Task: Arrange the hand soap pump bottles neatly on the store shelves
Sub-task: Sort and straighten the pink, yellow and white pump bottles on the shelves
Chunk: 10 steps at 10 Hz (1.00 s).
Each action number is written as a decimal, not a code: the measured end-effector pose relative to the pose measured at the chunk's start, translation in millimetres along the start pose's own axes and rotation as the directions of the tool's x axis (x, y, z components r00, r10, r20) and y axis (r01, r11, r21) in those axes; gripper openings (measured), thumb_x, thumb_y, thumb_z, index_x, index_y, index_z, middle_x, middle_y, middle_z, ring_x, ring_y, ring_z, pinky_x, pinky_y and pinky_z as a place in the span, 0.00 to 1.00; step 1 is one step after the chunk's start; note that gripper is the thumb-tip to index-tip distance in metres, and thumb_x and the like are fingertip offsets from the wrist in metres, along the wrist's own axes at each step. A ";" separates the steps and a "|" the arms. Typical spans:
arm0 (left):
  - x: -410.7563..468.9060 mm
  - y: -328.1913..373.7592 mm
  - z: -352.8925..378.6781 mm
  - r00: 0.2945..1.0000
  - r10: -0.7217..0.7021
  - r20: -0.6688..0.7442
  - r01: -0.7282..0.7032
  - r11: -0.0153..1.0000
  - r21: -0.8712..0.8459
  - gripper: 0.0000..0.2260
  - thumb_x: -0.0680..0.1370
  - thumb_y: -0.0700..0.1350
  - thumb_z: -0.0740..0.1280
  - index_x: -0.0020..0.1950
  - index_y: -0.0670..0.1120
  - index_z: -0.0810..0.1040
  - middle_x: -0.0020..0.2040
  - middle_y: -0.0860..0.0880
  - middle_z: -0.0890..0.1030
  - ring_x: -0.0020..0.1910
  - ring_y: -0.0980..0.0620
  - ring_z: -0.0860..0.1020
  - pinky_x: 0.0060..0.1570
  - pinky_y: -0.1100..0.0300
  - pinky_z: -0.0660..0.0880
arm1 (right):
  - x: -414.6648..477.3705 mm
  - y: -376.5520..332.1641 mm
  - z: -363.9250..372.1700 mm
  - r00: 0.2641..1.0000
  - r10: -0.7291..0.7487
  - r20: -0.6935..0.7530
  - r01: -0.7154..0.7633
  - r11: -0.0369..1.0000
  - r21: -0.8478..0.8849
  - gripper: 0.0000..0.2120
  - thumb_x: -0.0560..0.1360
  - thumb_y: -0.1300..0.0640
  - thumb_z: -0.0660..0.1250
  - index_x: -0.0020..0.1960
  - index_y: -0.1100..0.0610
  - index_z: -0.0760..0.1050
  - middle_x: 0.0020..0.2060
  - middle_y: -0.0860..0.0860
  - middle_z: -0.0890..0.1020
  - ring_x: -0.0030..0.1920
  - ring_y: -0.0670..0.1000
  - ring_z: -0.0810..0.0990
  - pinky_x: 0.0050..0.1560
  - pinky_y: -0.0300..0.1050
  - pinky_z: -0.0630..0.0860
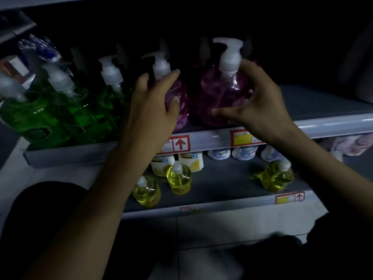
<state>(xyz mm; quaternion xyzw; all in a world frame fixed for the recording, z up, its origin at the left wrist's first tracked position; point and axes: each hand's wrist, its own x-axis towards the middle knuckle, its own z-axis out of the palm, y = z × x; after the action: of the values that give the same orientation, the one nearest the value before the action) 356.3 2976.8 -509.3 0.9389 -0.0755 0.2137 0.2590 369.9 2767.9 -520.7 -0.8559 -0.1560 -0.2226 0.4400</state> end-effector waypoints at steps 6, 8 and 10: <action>-25.7 27.9 22.9 0.964 0.142 -0.227 -0.138 0.990 0.032 0.19 0.77 0.41 0.65 0.68 0.45 0.72 0.66 0.36 0.66 0.62 0.48 0.69 0.58 0.68 0.64 | -25.9 16.1 -1.1 1.000 0.023 0.000 -0.023 0.991 -0.133 0.31 0.71 0.53 0.70 0.72 0.56 0.66 0.63 0.51 0.77 0.61 0.45 0.75 0.61 0.32 0.68; -95.0 76.6 119.4 0.883 0.405 0.236 -0.355 0.907 -0.226 0.06 0.74 0.41 0.61 0.50 0.45 0.75 0.46 0.44 0.77 0.43 0.42 0.75 0.40 0.49 0.73 | -100.5 105.3 -47.5 0.595 0.258 0.761 0.104 0.914 -0.391 0.05 0.69 0.61 0.72 0.39 0.64 0.80 0.36 0.60 0.83 0.31 0.57 0.79 0.26 0.42 0.70; -105.6 125.3 276.6 0.530 0.135 0.837 0.238 0.924 -0.300 0.11 0.74 0.34 0.63 0.54 0.42 0.77 0.37 0.47 0.77 0.40 0.46 0.77 0.35 0.60 0.70 | -142.2 252.3 -150.0 0.349 0.927 -0.140 -0.774 0.201 -0.600 0.25 0.73 0.54 0.68 0.66 0.63 0.68 0.53 0.64 0.79 0.51 0.63 0.80 0.49 0.51 0.77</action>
<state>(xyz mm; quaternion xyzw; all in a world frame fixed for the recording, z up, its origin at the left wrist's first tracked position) 330.1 2729.5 -713.1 0.8567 -0.2028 -0.2942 0.3720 328.9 2492.1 -689.9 -0.9014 0.3677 0.1363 0.1836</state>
